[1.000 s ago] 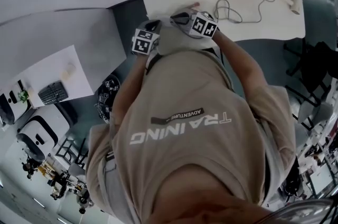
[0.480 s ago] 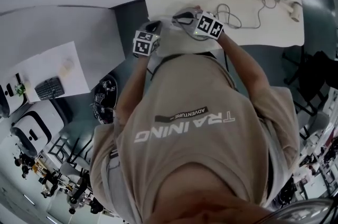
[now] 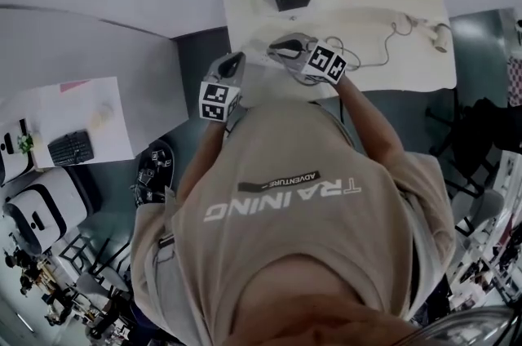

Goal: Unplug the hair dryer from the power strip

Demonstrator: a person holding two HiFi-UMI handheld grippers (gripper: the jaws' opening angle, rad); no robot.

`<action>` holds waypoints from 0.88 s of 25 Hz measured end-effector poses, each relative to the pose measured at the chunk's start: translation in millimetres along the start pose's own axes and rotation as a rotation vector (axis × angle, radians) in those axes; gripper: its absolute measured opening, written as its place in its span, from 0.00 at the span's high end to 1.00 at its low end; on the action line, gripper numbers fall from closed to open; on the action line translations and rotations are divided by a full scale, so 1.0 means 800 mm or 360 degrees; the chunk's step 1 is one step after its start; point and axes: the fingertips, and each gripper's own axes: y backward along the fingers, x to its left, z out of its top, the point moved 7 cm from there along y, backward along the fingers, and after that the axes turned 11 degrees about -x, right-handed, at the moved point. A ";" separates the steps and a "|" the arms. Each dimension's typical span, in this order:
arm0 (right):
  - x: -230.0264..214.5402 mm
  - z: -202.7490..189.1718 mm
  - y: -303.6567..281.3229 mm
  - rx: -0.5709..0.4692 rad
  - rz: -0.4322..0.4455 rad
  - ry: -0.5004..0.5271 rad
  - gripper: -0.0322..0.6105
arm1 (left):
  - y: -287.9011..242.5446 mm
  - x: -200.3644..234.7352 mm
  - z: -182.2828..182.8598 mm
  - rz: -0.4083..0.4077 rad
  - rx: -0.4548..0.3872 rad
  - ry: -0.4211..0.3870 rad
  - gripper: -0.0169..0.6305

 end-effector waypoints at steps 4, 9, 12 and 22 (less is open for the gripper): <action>0.010 0.000 -0.001 0.0017 -0.0002 0.0018 0.83 | 0.016 0.005 -0.003 0.0006 0.0010 0.0001 0.96; 0.012 -0.001 0.007 0.0010 -0.0015 0.0021 0.83 | 0.023 0.008 0.015 0.0022 -0.0066 -0.0013 0.96; 0.012 -0.001 0.012 0.0010 -0.0037 0.0019 0.83 | 0.024 0.005 0.026 0.0015 -0.0101 -0.0036 0.96; 0.012 -0.005 0.006 0.0015 0.0011 0.0020 0.83 | 0.029 0.001 0.026 0.0045 -0.0105 -0.0013 0.96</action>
